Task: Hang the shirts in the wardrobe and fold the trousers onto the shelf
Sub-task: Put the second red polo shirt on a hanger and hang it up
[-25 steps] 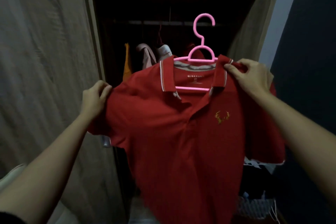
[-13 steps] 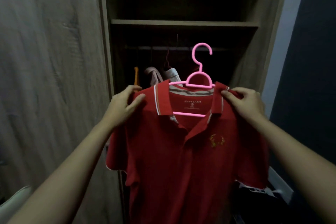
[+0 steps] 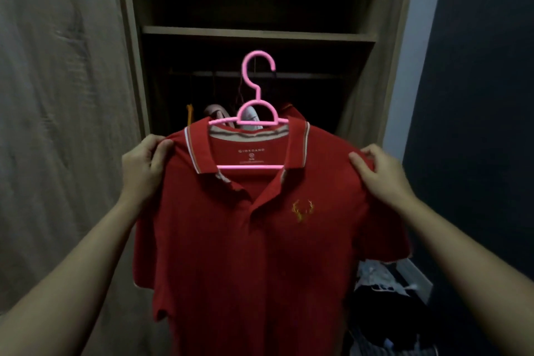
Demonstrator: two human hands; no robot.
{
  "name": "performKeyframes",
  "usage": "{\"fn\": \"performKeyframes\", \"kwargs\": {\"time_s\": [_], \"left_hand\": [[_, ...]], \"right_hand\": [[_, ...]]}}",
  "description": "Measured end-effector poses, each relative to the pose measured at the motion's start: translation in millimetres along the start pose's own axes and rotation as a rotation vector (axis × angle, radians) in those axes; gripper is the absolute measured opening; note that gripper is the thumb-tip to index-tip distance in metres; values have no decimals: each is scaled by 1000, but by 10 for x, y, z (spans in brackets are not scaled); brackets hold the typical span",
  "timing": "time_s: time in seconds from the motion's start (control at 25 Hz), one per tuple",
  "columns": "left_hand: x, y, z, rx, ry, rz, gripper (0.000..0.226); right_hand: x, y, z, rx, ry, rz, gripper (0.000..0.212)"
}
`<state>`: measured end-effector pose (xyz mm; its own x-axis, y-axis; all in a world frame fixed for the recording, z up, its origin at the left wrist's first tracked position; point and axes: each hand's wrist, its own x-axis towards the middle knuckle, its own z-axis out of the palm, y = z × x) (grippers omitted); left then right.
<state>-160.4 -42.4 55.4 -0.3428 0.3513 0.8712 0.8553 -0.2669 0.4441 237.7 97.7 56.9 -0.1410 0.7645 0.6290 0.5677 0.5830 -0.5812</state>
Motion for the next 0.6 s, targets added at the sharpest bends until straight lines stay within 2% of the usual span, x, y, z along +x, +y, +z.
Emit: {"fn": "performKeyframes", "kwargs": {"time_s": [0.08,0.12,0.2,0.28,0.4,0.48,0.6], "left_hand": [[-12,-68,-8,21,69,-21,19],[-7,-78,-7,15,80,-25,21],[-3,-55,10,-8,54,-15,21],[-9,-3,50,-22,32,0,18],[-11,38,133,-55,20,-9,23],[-18,36,151,-64,-18,-22,23],[-10,-37,72,-38,-163,-14,20]], "right_hand": [[-39,-50,-87,128,184,-39,23],[-44,-38,-131,156,187,-35,21],[-40,39,-160,104,89,-10,24],[41,28,-137,74,-36,-59,40],[241,-141,-38,-154,-234,-172,51],[308,-211,59,-178,-261,-192,39],[304,-269,148,-47,-203,-156,23]]}}
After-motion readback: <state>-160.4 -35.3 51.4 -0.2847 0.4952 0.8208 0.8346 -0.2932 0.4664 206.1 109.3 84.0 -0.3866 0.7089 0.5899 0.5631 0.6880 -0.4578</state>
